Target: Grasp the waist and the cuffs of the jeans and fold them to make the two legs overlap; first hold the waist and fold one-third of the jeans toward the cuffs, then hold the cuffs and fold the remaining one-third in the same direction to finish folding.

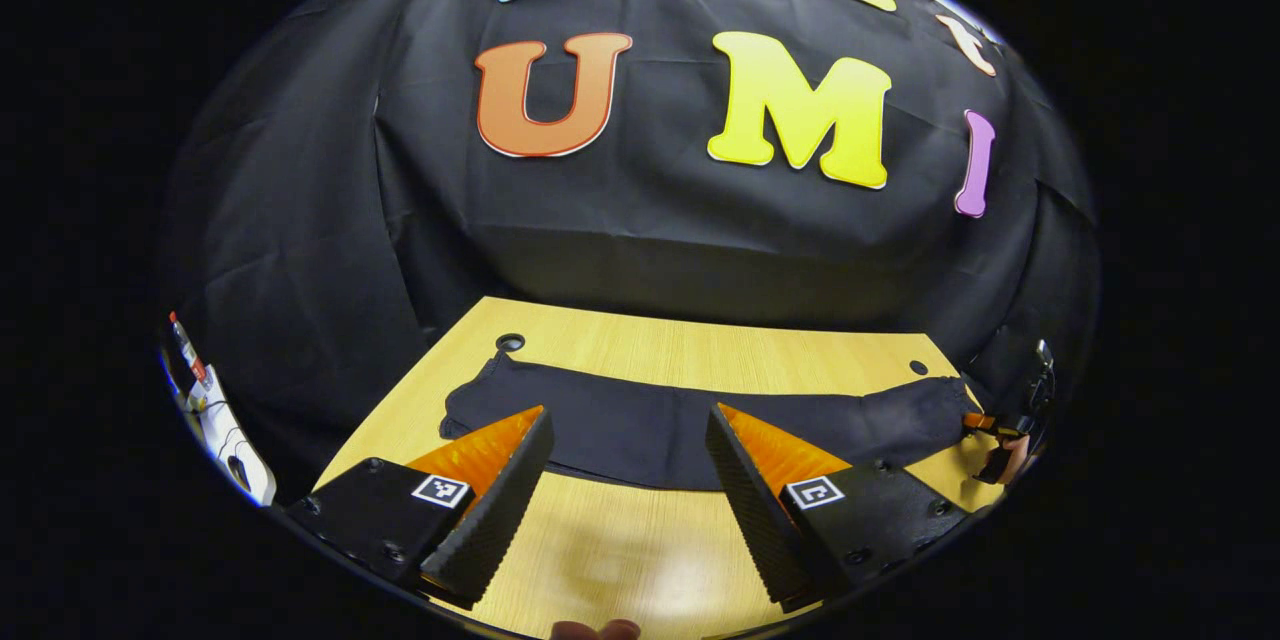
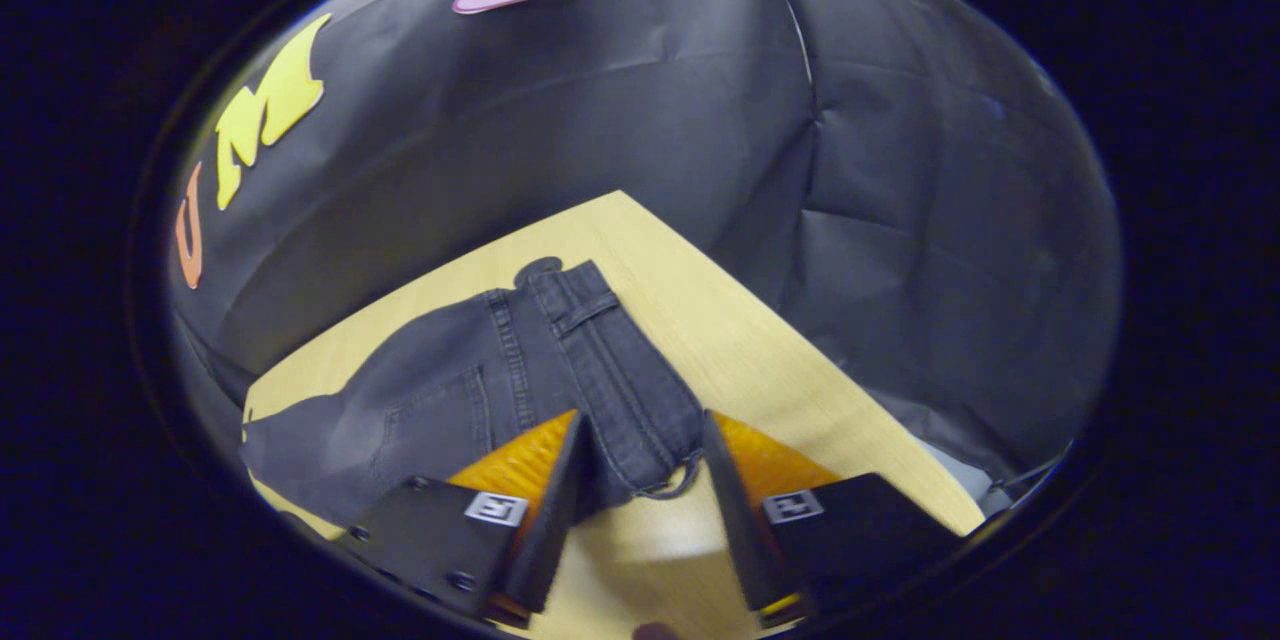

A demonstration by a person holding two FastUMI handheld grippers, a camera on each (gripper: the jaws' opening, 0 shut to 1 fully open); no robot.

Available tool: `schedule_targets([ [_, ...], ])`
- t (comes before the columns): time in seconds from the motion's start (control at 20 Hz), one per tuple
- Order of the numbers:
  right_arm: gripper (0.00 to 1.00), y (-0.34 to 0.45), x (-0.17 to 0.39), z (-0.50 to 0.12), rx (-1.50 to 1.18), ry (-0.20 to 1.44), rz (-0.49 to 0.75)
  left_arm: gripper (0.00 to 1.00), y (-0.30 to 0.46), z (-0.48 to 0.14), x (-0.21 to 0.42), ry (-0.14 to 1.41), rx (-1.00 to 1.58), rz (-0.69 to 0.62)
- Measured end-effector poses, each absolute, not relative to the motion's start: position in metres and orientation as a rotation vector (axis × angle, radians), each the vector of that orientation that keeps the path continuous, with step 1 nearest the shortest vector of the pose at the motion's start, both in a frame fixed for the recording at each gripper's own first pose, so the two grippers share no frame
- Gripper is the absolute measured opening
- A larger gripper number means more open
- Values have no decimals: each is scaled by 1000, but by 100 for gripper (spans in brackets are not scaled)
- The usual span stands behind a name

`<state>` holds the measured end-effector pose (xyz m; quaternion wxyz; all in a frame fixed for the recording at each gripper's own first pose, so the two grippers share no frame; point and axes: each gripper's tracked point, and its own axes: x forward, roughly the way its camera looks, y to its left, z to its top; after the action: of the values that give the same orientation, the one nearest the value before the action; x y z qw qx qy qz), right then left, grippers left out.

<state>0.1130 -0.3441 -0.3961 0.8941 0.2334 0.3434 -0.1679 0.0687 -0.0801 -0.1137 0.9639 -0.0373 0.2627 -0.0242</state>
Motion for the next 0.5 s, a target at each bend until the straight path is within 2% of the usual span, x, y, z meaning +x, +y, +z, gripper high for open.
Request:
schedule_targets([
  [0.05, 56, -343, 116, -396, 497, 719, -347, 99, -78, -114, 70, 535, -79, -48],
  [0.1, 51, -343, 116, -394, 509, 737, -356, 99, -73, -115, 69, 536, -79, -43],
  [0.15, 41, -346, 119, -386, 515, 709, -376, 99, -68, -113, 68, 532, -80, -41],
  [0.25, 14, -345, 115, -385, 494, 758, -389, 99, -58, -112, 67, 526, -89, -29],
  [0.4, 15, -347, 113, -359, 512, 733, -417, 99, -43, -111, 67, 510, -115, -5],
  [0.45, 5, -346, 114, -351, 501, 734, -419, 99, -38, -109, 67, 500, -125, 1],
  [0.5, 2, -345, 113, -339, 483, 723, -417, 99, -34, -107, 68, 488, -136, 5],
])
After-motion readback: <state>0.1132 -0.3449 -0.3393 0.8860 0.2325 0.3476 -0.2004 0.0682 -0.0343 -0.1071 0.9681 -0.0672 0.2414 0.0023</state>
